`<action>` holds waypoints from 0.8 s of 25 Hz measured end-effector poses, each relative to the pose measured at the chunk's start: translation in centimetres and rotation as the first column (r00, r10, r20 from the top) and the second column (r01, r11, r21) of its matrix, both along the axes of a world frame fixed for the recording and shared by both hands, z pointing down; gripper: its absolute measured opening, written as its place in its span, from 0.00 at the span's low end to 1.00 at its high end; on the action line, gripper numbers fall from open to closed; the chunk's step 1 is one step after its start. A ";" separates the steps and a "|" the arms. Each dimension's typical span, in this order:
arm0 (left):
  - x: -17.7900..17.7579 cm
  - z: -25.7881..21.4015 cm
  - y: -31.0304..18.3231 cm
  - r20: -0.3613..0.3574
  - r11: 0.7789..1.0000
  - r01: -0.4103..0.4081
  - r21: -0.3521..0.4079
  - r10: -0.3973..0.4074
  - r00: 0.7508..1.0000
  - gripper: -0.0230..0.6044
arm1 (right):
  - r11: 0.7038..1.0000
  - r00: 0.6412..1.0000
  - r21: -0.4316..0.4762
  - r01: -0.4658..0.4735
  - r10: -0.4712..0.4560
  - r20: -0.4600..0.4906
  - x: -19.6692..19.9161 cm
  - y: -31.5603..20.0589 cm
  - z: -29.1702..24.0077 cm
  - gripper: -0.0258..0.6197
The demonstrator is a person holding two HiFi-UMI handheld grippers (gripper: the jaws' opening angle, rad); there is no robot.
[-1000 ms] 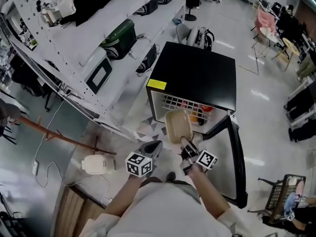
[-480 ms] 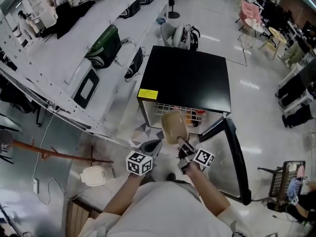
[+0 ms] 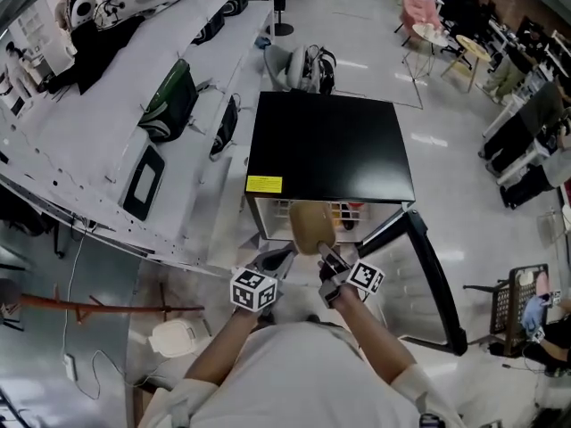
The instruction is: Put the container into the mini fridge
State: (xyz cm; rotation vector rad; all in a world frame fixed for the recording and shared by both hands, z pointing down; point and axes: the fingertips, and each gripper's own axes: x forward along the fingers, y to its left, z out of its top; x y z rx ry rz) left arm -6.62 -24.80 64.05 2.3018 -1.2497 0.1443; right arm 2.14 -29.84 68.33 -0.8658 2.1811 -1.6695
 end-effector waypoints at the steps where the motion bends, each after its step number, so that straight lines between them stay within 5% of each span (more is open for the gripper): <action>1: -0.2 0.1 -0.3 0.001 1.000 -0.006 0.002 0.006 1.000 0.04 | 1.000 1.000 0.005 -0.007 0.007 0.009 -0.2 -0.4 0.0 0.40; 20: 0.1 0.8 -3.5 -0.007 0.991 -0.131 0.012 0.131 0.991 0.04 | 0.980 0.980 -0.057 -0.190 0.193 0.048 -1.4 -7.1 4.0 0.40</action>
